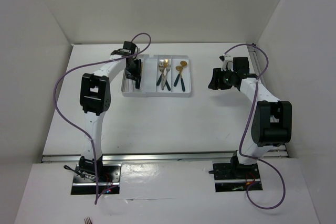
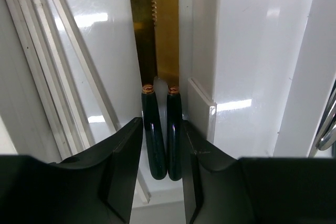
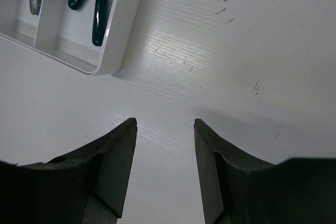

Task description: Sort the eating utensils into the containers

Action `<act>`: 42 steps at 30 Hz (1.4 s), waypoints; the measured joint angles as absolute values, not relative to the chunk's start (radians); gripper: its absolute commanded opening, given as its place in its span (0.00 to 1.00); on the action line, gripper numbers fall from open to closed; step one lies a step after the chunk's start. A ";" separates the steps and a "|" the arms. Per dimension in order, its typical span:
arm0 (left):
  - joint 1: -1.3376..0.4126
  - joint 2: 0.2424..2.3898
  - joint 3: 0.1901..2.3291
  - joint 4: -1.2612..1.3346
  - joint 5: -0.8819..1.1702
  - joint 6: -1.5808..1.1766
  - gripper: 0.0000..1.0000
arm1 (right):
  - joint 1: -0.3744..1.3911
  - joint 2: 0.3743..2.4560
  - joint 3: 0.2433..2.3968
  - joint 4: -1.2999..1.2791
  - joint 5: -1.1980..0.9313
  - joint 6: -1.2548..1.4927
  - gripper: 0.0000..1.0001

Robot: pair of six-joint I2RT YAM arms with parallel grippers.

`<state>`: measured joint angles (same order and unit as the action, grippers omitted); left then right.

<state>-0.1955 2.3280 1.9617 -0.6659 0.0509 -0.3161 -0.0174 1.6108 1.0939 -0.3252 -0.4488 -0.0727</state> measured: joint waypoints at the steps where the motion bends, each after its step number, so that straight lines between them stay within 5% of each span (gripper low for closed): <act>1: -0.196 2.330 1.964 -0.667 0.048 -0.315 0.45 | -0.017 1.611 1.094 -0.325 -0.448 -0.072 0.55; 11: -0.221 2.333 1.964 -0.667 -0.062 -0.314 0.40 | -0.017 1.611 1.094 -0.326 -0.448 -0.073 0.55; 17: -0.228 2.339 1.977 -0.672 -0.094 -0.313 0.20 | -0.017 1.611 1.096 -0.327 -0.448 -0.073 0.55; 36: -0.225 2.380 2.030 -0.703 -0.093 -0.309 0.50 | -0.017 1.641 1.134 -0.346 -0.437 -0.073 0.59; 40: -0.224 2.407 2.078 -0.733 -0.096 -0.291 0.48 | -0.017 1.645 1.139 -0.350 -0.434 -0.073 0.59; 42: -0.224 2.407 2.077 -0.733 -0.102 -0.289 0.35 | -0.017 1.645 1.139 -0.350 -0.434 -0.073 0.59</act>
